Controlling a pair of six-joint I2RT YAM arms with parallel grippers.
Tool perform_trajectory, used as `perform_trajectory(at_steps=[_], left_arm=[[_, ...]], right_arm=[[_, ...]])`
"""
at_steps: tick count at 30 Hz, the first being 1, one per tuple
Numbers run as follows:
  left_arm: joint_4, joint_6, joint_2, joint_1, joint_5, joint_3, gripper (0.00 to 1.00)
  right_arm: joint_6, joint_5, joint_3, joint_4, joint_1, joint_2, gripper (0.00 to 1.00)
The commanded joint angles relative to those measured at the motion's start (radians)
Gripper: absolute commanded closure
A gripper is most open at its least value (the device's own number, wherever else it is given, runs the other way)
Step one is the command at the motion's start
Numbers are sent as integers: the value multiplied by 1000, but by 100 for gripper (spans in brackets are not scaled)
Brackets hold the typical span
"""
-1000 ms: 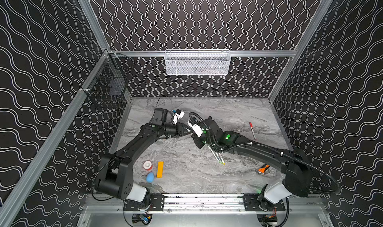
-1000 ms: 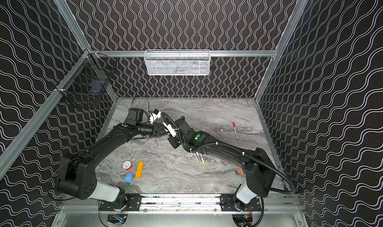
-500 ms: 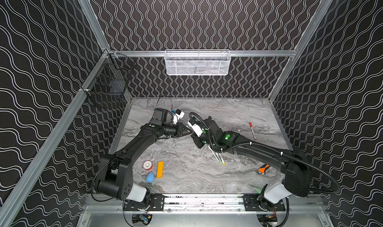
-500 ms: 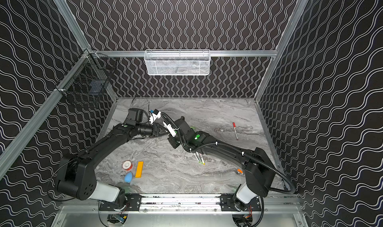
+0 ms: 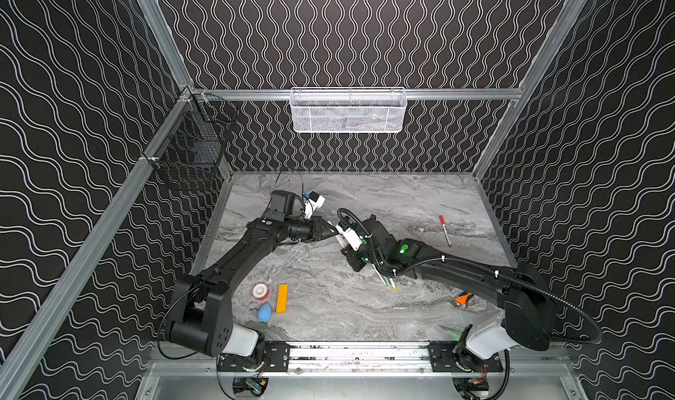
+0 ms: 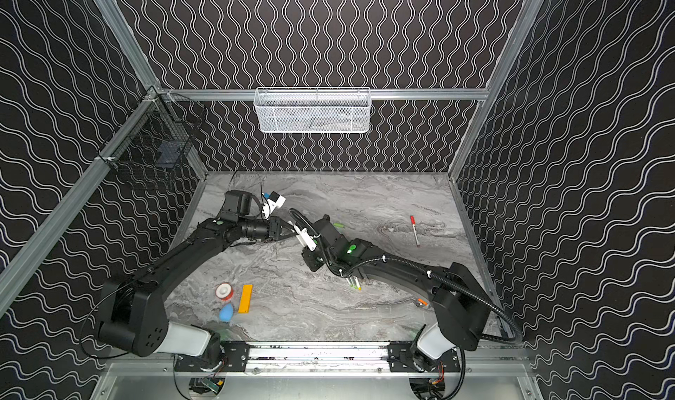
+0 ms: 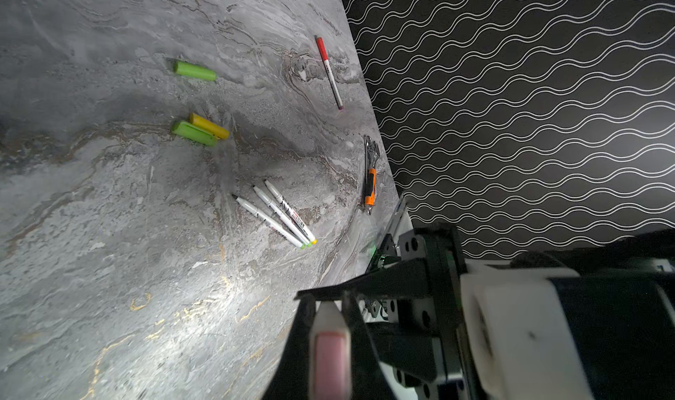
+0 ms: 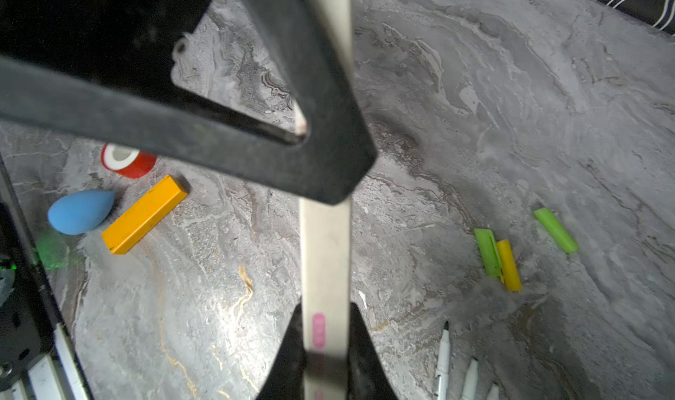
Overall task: Insert the pens into the pen caps
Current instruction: 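Align the highlighter tip with the pale cap held by the left gripper, then push the highlighter tip into the pale cap held by the left gripper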
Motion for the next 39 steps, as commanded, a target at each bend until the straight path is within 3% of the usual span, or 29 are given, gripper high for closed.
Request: perform_trajectory(at_steps=[1,4,6,10,29,35,39], left_arm=[[13,9,-6,3,-2,-1,96],[8,14,-18,5,-11,1,68],[-9,23,-28,10,-28,5,57],[0,10,-47,43,-52,-5,49],[113,-45,-62,83,17,-33,51],[160,-76,-50,83,44,-44,62],[164,-79,-49,82,47,-47,85]], right_arm=[[27,20,0,1,-6,-12,91],[23,15,5,-13,-6,-10,94],[21,15,3,-15,-6,-12,95],[18,18,3,-21,-6,-17,95],[-18,9,29,-24,3,-2,96],[-21,6,43,-22,5,5,96],[-22,6,49,-15,12,6,96]])
